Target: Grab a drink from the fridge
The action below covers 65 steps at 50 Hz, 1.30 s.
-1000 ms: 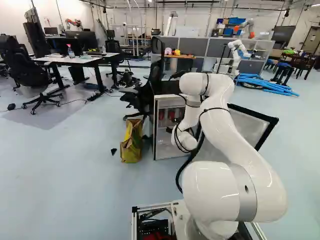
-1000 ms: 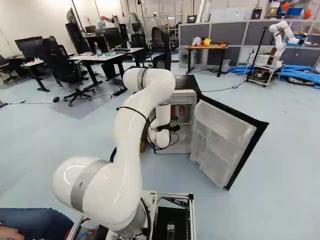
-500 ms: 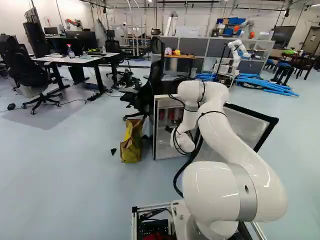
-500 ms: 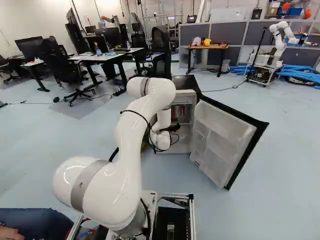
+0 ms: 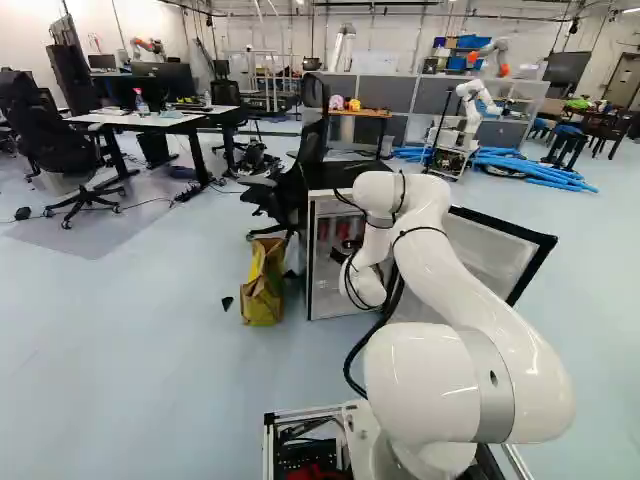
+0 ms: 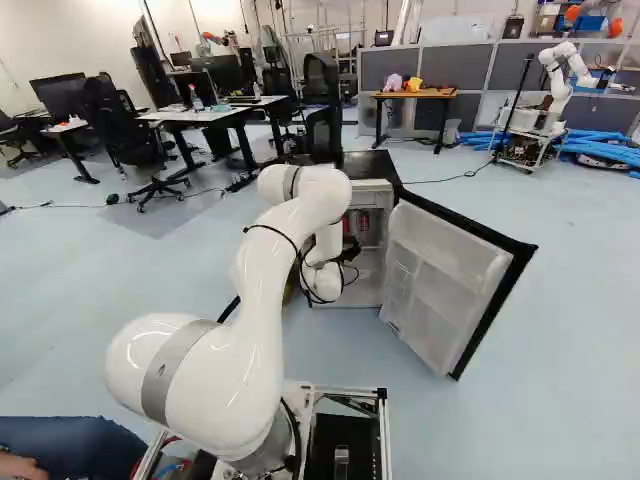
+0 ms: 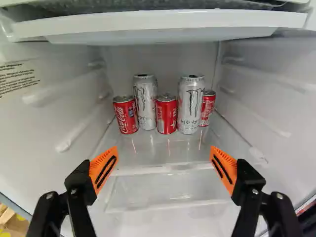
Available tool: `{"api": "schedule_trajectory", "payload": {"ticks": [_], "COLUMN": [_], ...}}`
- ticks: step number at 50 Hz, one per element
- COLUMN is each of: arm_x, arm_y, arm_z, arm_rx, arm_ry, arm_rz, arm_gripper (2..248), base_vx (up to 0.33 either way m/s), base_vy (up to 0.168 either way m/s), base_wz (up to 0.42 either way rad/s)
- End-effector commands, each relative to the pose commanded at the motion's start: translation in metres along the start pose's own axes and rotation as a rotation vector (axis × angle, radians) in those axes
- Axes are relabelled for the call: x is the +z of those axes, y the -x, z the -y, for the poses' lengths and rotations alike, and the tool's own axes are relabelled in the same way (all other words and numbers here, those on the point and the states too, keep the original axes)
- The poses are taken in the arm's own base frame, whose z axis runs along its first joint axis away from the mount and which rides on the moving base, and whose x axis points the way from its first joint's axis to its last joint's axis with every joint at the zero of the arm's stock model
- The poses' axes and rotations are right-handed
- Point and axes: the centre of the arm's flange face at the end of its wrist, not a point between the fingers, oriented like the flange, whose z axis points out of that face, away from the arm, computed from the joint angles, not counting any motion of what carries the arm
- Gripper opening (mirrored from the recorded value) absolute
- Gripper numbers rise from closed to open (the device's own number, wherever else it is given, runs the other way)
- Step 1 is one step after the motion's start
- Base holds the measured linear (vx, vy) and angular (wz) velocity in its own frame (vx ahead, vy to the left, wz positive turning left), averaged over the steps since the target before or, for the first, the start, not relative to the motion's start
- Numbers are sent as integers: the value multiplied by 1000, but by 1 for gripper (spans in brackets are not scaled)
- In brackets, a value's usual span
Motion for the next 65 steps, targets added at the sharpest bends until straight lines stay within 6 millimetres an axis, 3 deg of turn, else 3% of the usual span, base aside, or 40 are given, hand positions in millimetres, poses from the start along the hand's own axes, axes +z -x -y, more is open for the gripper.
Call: {"api": "schedule_trajectory", "payload": {"ticks": [65], "arm_x": [49], "arm_y": [11], "arm_z": [-2], "arm_rx": [-19], "arm_ry": [-10], "arm_rz": [-85], "arm_gripper": [247], "base_vx": [0], "base_vy": [0], "base_wz": [0]}}
